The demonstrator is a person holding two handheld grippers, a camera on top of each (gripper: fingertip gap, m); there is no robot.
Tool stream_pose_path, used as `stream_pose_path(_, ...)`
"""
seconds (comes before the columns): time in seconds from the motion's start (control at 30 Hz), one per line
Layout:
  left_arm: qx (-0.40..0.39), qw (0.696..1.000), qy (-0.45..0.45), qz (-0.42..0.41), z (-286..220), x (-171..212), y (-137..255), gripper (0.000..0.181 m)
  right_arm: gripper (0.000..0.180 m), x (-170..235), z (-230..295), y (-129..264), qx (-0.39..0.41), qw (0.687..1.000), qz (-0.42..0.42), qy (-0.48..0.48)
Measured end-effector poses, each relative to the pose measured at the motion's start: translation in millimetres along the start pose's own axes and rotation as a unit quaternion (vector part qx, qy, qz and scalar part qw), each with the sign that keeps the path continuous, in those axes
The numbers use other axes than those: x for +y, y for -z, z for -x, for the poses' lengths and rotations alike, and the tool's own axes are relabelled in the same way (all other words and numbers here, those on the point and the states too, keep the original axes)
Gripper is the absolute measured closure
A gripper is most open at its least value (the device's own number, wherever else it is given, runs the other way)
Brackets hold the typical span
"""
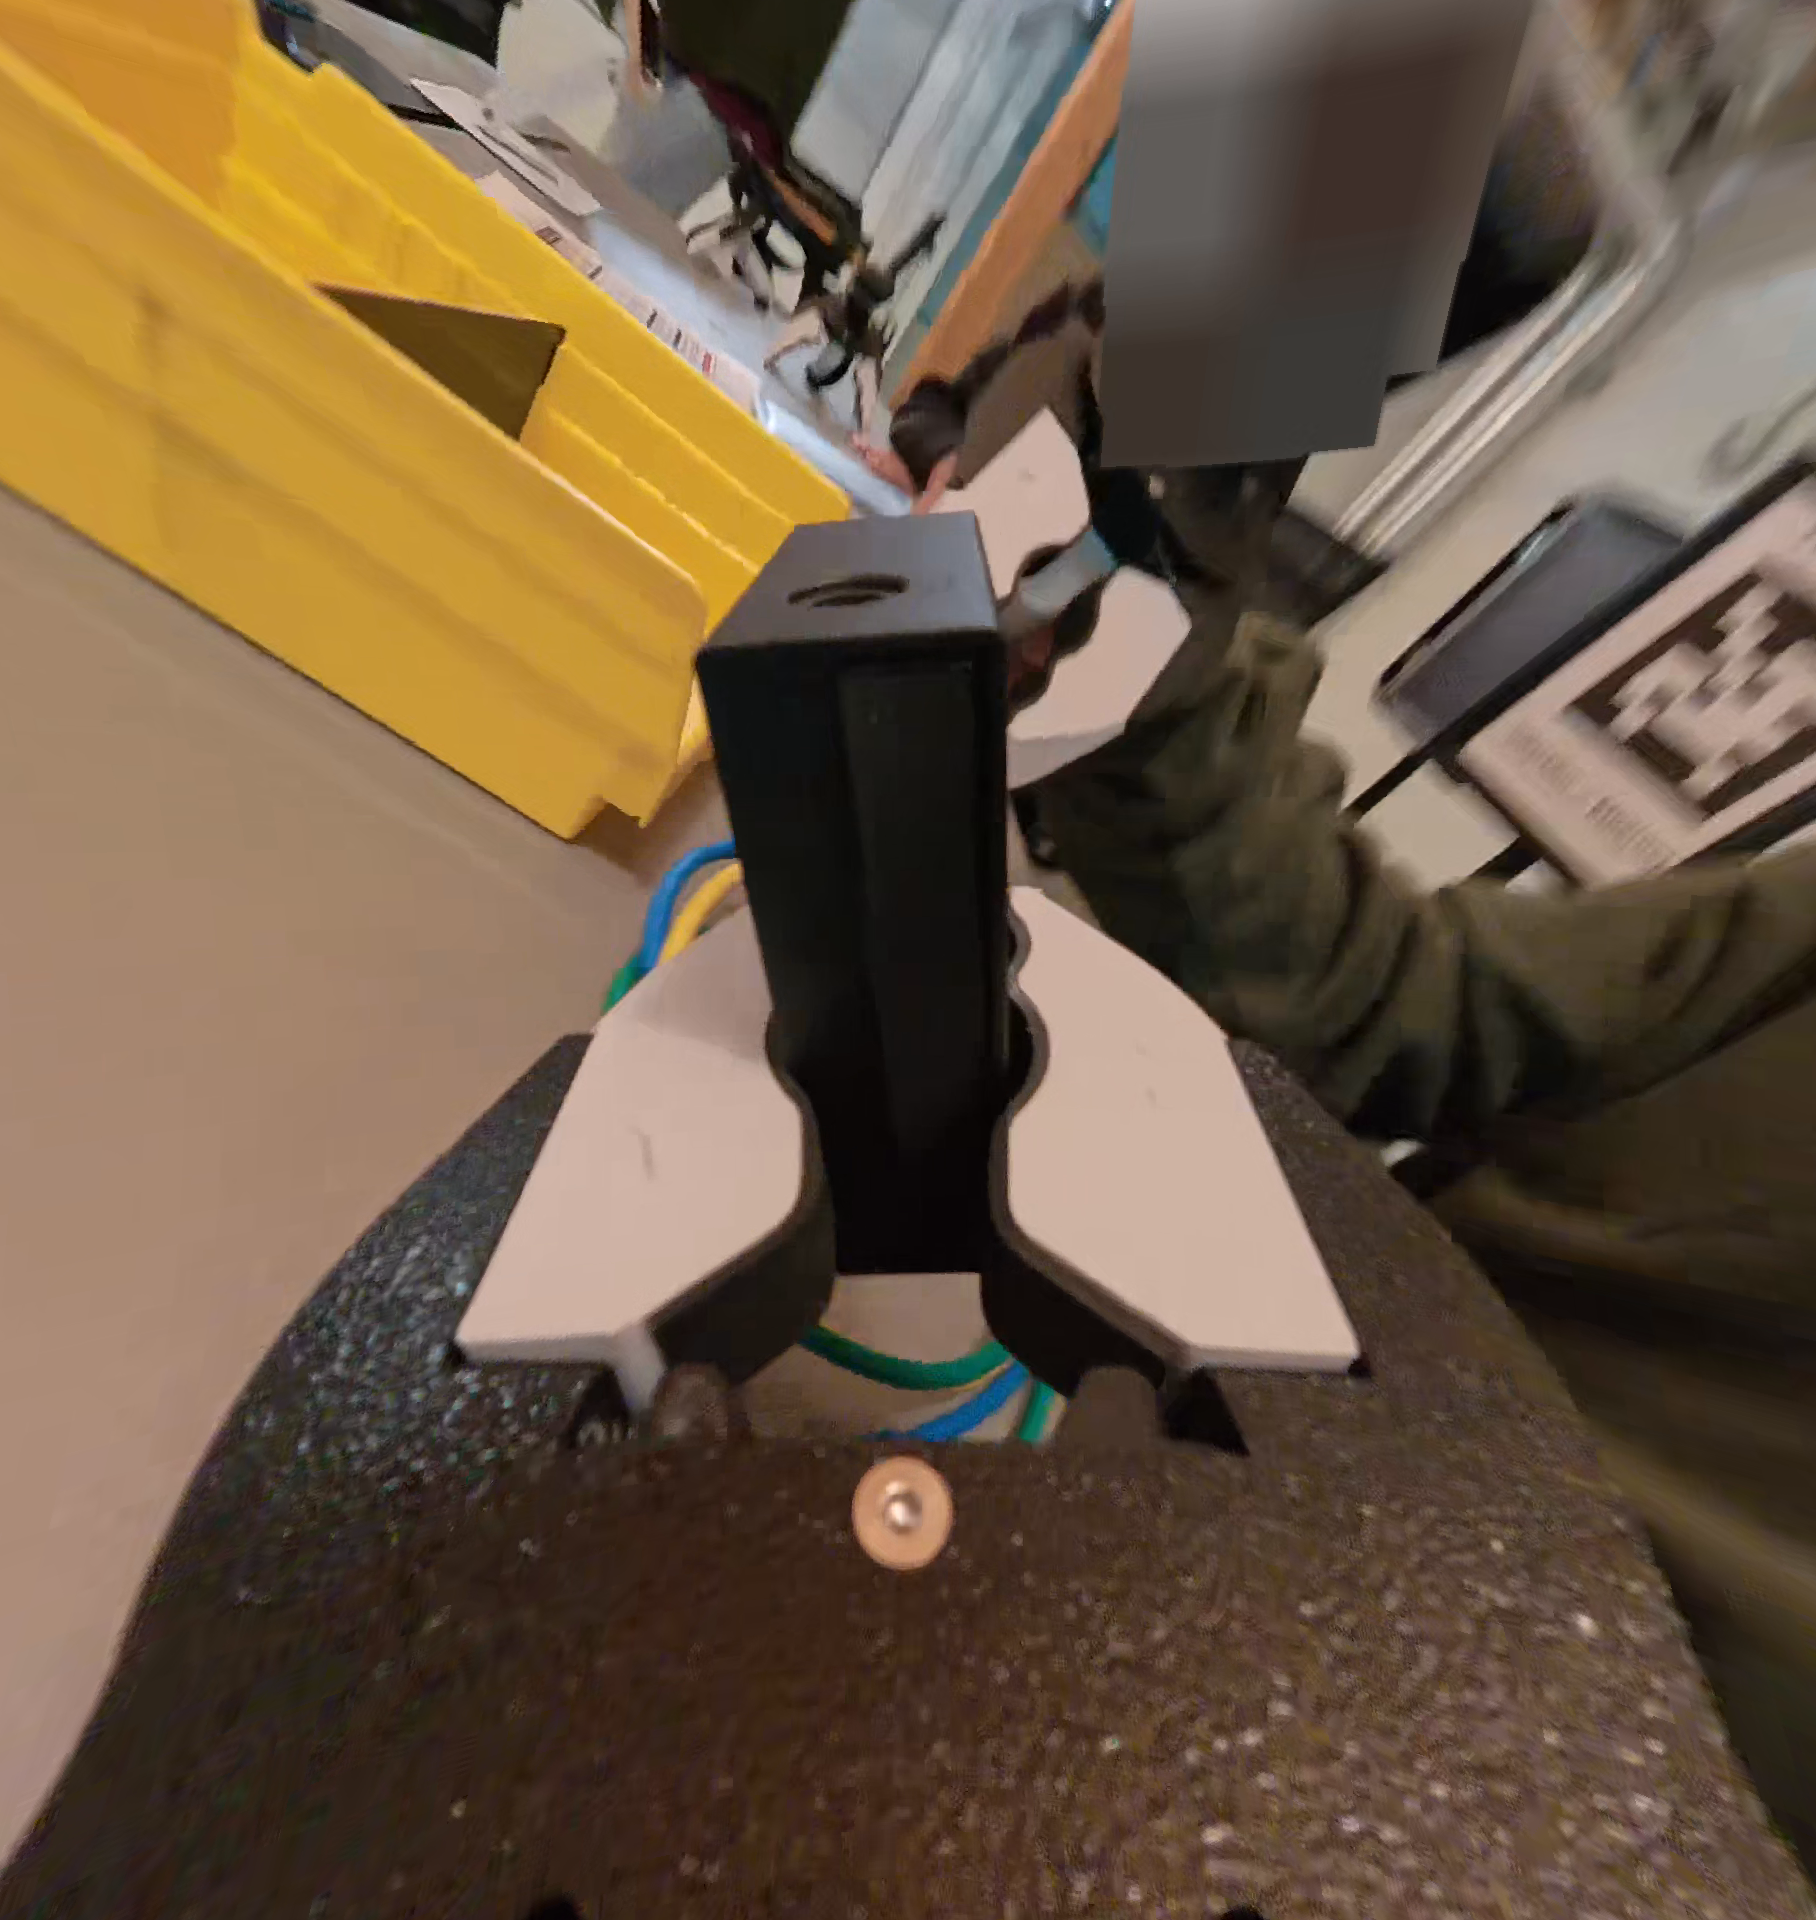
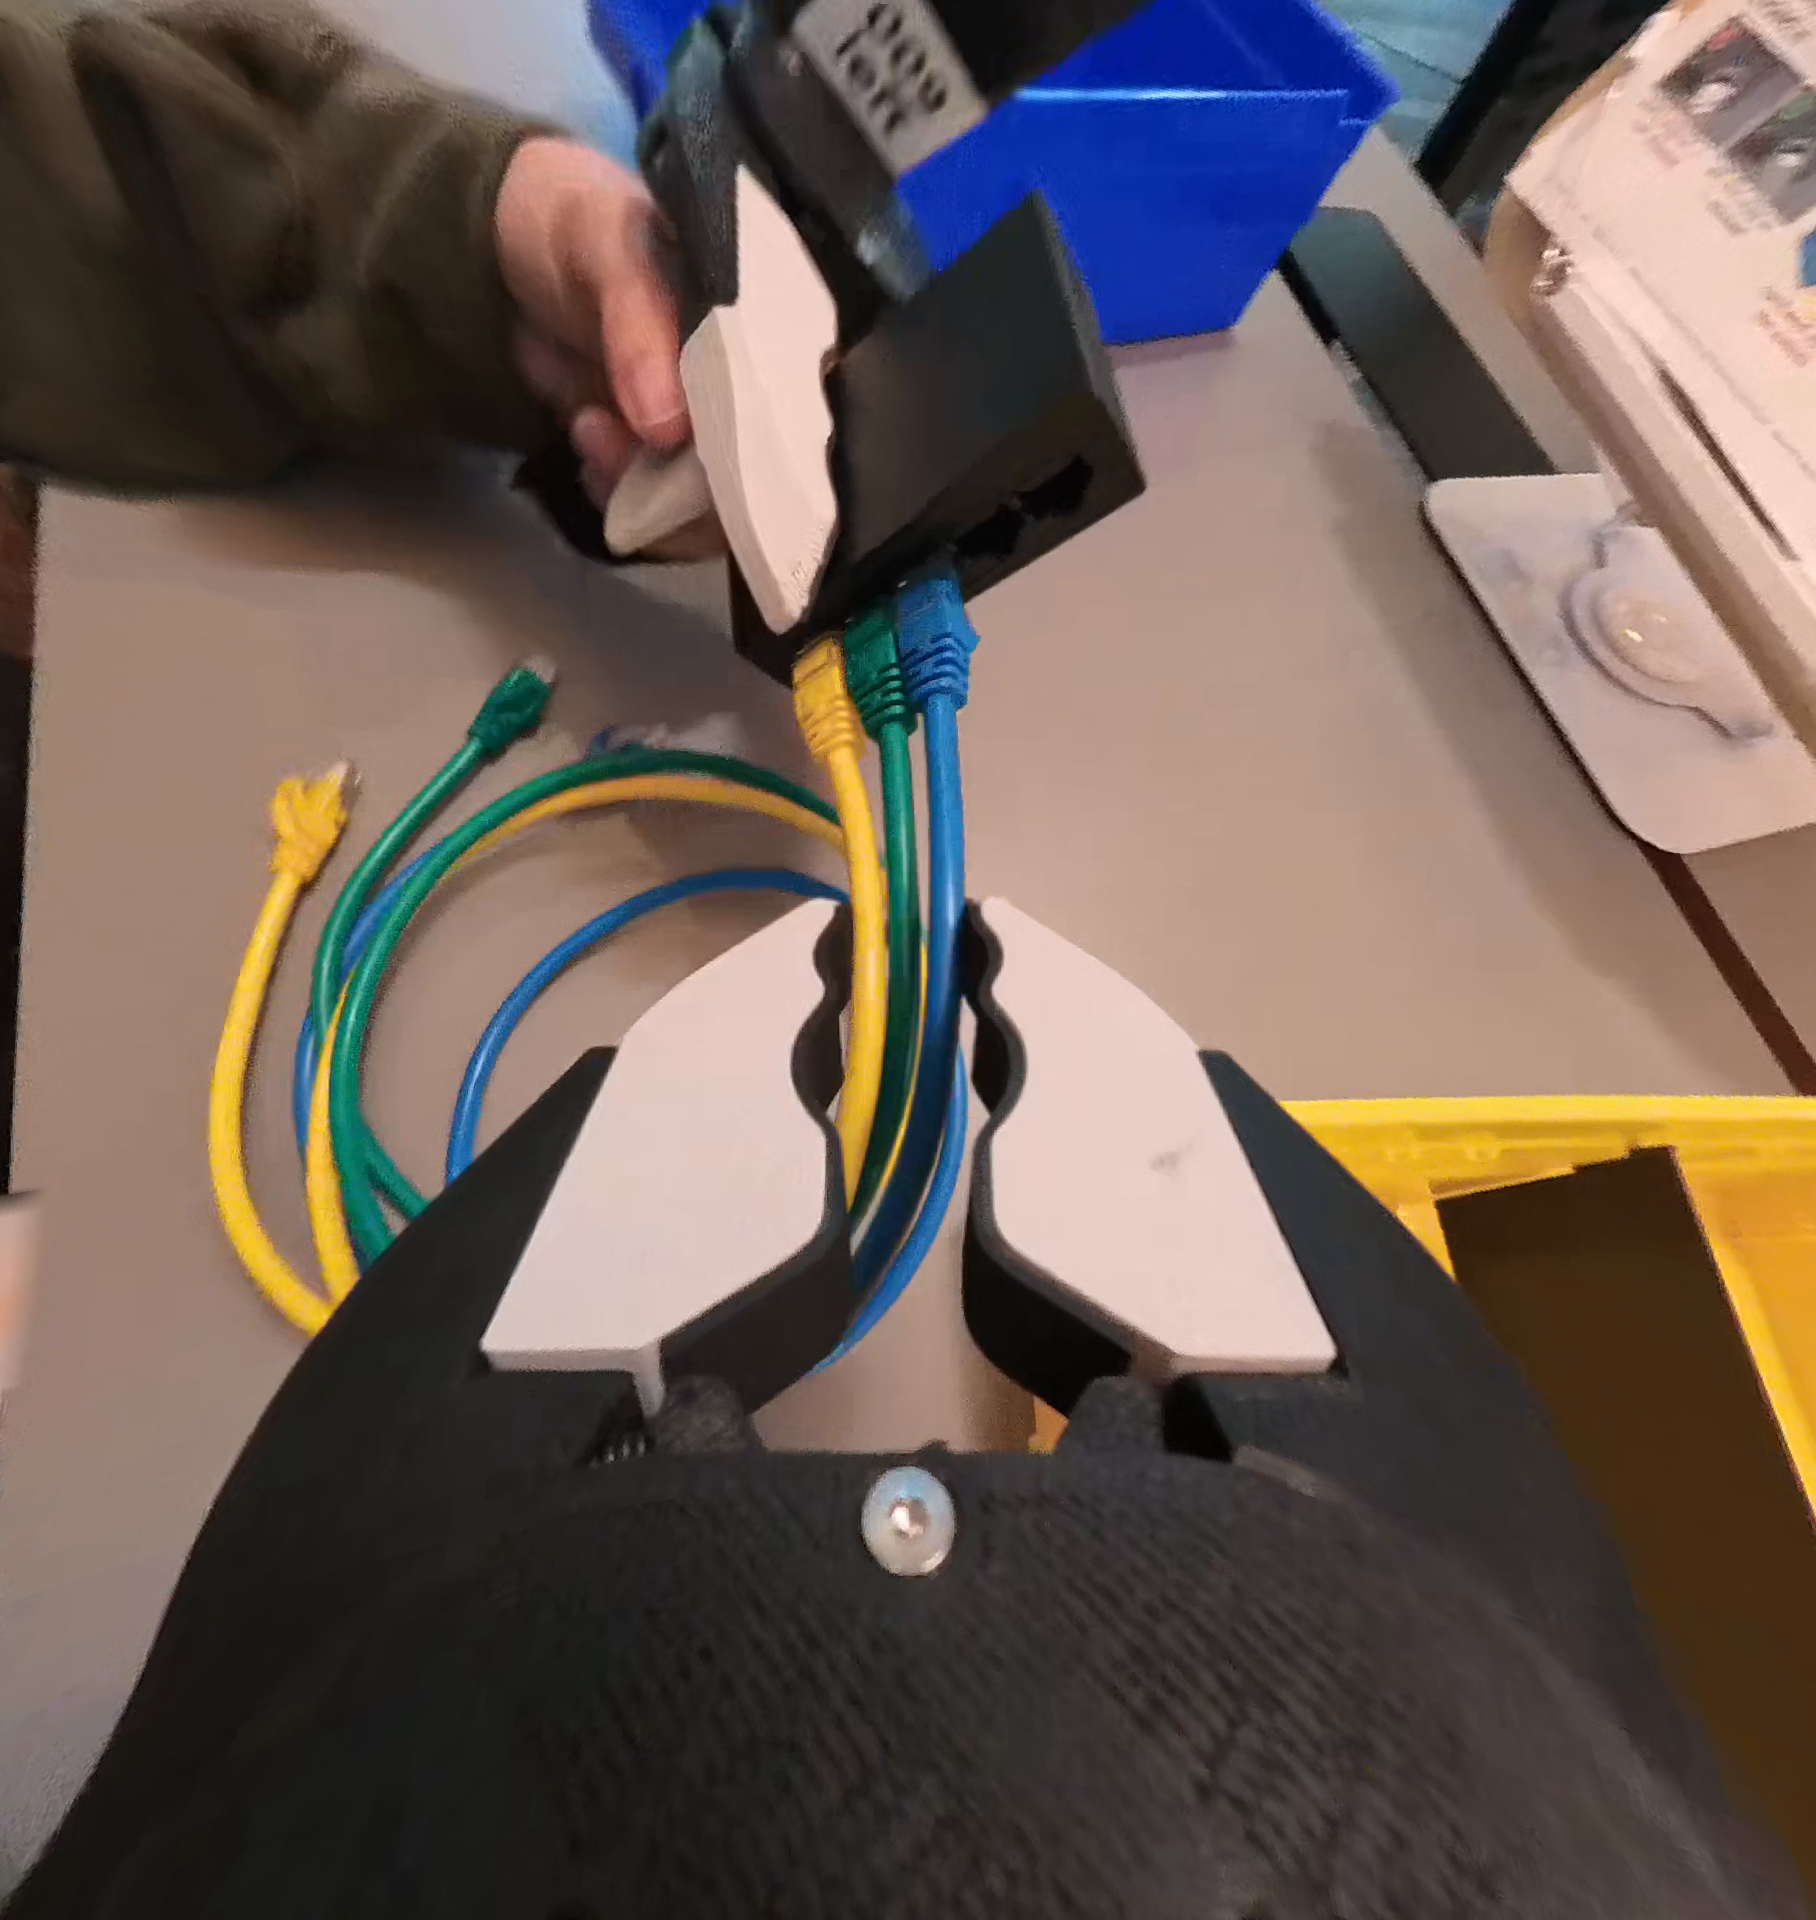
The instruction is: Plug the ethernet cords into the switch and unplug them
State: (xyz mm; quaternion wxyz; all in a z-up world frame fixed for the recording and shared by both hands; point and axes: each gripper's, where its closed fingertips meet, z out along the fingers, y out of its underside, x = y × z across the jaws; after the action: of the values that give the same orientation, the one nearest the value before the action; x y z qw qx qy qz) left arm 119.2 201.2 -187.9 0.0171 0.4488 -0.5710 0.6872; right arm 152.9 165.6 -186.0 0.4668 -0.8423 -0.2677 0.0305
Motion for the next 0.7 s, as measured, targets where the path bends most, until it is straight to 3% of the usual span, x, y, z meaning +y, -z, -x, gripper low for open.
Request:
stream_pose_path(0.1, 0.005, 0.992, 0.119, -0.049, 12.6, -2.8, 6.6, 0.151, 0.144, -12.4, -23.0, 6.2, 0.119, 0.992, -0.042, 0.008)
stream_pose_path(0.13, 0.008, 0.988, 0.139, -0.06, 14.5, -3.2, 8.6, 0.151, 0.131, -20.8, -26.4, 10.9, 0.161, 0.984, -0.07, 0.017)
stream_pose_path(0.27, -0.005, 0.979, 0.186, -0.082, 16.2, -2.7, 15.3, 0.151, 0.107, -29.6, -6.2, 10.0, 0.262, 0.957, -0.102, 0.075)
stream_pose_path(0.4, -0.013, 0.964, 0.244, -0.103, 16.9, 2.6, 20.4, 0.151, 0.117, -27.2, 20.1, -5.7, 0.362, 0.899, -0.06, 0.24)
stream_pose_path(0.57, 0.002, 0.942, 0.309, -0.129, 11.6, 11.0, 21.2, 0.15, 0.118, -16.5, 31.8, -36.7, 0.384, 0.859, 0.0, 0.339)
stream_pose_path(0.7, -0.017, 0.937, 0.32, -0.136, 3.2, 19.1, 15.9, 0.15, 0.133, -22.9, 41.0, -44.5, 0.392, 0.828, 0.011, 0.401)
